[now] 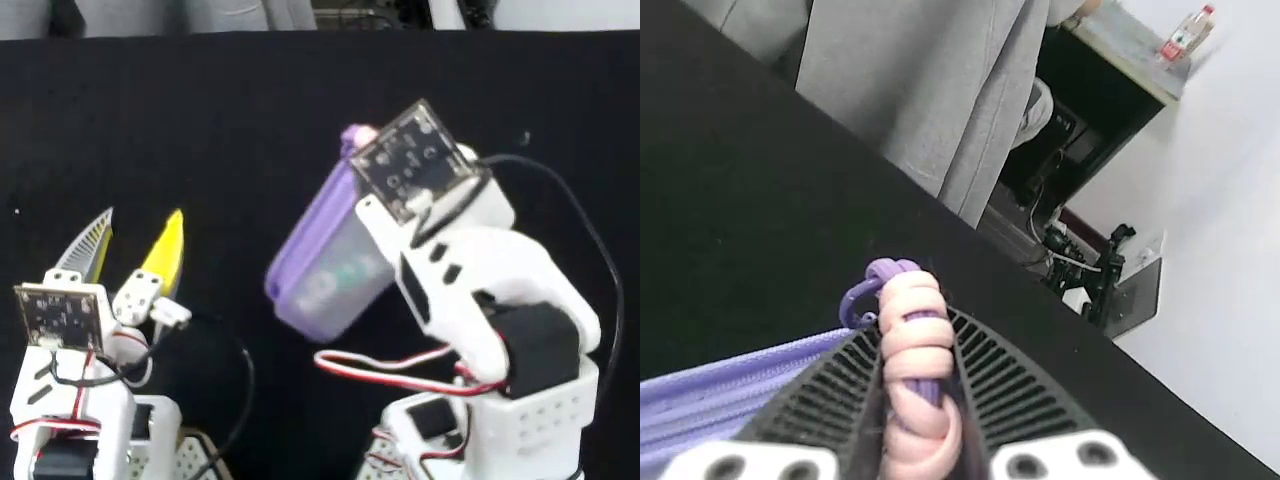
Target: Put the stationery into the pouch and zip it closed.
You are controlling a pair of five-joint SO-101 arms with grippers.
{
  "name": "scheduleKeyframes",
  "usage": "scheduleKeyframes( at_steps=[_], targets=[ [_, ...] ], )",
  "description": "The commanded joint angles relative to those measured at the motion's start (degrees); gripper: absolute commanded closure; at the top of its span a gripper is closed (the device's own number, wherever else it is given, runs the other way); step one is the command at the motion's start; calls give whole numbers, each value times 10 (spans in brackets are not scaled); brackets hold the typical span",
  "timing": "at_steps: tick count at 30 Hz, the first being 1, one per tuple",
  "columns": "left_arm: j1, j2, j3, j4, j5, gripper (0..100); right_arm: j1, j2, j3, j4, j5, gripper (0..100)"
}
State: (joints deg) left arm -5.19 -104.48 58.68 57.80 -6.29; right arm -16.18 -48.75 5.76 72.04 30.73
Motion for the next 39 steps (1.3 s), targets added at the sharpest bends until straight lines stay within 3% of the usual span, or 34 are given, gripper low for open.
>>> scheduleKeyframes(
  at_steps=[1,9,20,39],
  targets=[
    [0,0,-29,3,-3,746,-6,7,3,-2,6,987],
    [6,0,-64,48,2,746,-6,11,35,-31,5,987],
    [213,0,-276,268,3,746,-36,12,64,-82,-9,987],
    [423,1,-293,280,3,745,-88,14,67,-149,-55,987]
  ],
)
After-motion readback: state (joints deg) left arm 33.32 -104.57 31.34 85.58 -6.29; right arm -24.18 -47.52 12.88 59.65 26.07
